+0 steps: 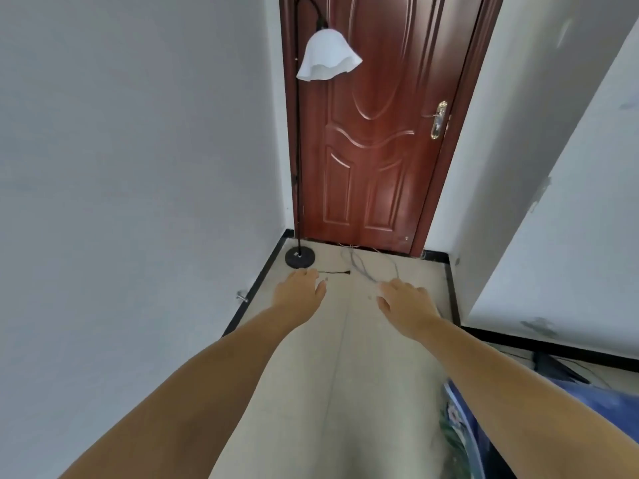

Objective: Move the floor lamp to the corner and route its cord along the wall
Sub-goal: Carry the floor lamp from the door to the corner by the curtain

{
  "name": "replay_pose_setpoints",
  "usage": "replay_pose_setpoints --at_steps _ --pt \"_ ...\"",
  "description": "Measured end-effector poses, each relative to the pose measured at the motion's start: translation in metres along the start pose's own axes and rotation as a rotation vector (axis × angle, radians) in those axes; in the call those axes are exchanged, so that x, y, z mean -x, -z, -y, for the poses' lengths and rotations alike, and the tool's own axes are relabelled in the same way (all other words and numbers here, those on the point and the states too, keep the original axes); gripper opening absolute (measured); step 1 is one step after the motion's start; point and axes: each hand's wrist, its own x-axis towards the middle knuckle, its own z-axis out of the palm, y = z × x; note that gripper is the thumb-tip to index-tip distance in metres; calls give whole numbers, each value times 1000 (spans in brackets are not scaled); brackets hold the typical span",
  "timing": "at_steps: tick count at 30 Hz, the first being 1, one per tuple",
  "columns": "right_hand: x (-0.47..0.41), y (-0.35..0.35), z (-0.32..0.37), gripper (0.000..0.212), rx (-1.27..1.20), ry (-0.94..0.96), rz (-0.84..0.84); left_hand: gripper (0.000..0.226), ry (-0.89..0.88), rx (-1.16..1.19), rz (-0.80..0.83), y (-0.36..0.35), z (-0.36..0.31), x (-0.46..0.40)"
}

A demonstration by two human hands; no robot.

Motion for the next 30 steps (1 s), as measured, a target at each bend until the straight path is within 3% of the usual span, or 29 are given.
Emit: replay_pose_setpoints --at_steps 6,13,23,30 --pt "-149 -4 -77 36 20 -25 -4 31 -61 -44 -29 -11 -10 -162" --pt "-335 22 -161 42 -37 -13 -15 31 10 -8 -116 -1 -20 -352" --pt "-560 22 -187 44 -45 113 -6 31 87 19 -127 -16 5 -565" --pt "-712 30 -217 46 -123 71 -9 36 74 -6 -91 -4 22 -729"
